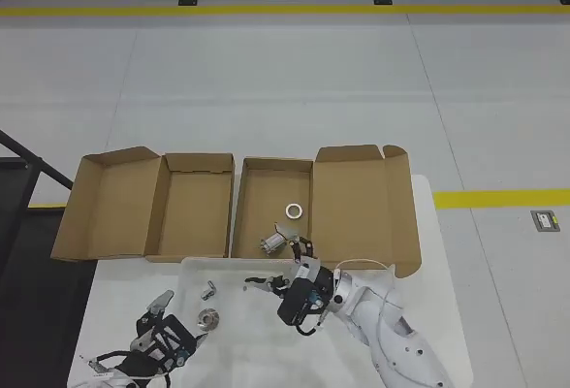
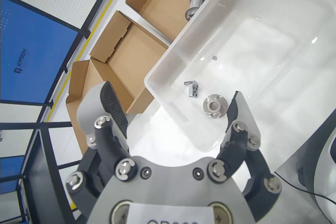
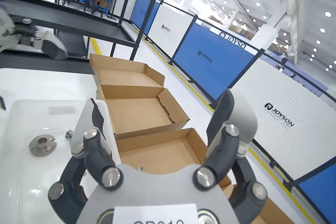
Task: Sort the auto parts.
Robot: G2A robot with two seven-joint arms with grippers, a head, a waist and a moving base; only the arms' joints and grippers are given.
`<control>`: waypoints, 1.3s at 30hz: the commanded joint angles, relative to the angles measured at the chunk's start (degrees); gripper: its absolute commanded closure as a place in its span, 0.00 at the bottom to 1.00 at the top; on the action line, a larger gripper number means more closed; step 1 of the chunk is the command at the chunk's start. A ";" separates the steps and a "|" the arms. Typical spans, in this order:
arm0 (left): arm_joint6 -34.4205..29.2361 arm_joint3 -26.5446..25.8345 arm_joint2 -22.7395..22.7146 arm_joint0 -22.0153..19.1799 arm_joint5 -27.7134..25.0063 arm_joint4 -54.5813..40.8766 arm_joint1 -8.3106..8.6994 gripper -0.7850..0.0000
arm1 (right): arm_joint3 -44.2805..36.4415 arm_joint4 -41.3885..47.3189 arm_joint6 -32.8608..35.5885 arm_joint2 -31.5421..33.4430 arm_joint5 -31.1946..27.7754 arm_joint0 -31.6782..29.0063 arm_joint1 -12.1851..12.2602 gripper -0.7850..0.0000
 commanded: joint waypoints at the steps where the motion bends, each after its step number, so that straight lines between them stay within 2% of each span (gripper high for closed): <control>1: -4.82 -1.41 0.86 -1.39 -1.91 0.85 0.04 0.00 | -2.01 -3.00 -3.00 0.65 0.14 -1.96 0.77 0.00; 4: -11.59 -2.81 2.86 -3.88 -3.38 0.25 -0.08 0.00 | -5.39 -5.21 -6.37 2.69 3.85 -6.29 1.79 0.00; 9: -20.02 -1.91 6.43 -7.96 -7.29 0.79 -0.14 0.00 | -9.62 -4.25 -9.65 7.18 7.99 -12.87 3.08 0.00; 16: -31.40 -0.07 10.73 -15.01 -11.91 -3.12 -0.48 0.00 | -14.03 -0.90 -8.03 11.09 12.03 -19.28 3.99 0.00; 26: -31.40 -0.07 10.73 -15.01 -11.91 -3.12 -0.48 0.00 | -14.03 -0.90 -8.03 11.09 12.03 -19.28 3.99 0.00; 29: -32.15 2.28 10.48 -16.38 -13.84 -6.46 -0.48 0.00 | -14.03 -0.90 -8.03 11.09 12.03 -19.28 3.99 0.00; 33: -41.39 4.87 12.43 -22.02 -16.74 -12.30 -0.76 0.00 | -14.03 -0.90 -8.03 11.09 12.03 -19.28 3.99 0.00; 36: -49.95 7.00 15.98 -27.08 -16.76 -15.17 -1.16 0.00 | -14.03 -0.90 -8.03 11.09 12.03 -19.28 3.99 0.00; 39: -53.71 10.36 20.06 -31.47 -14.58 -16.10 -1.32 0.00 | -14.03 -0.90 -8.03 11.09 12.03 -19.28 3.99 0.00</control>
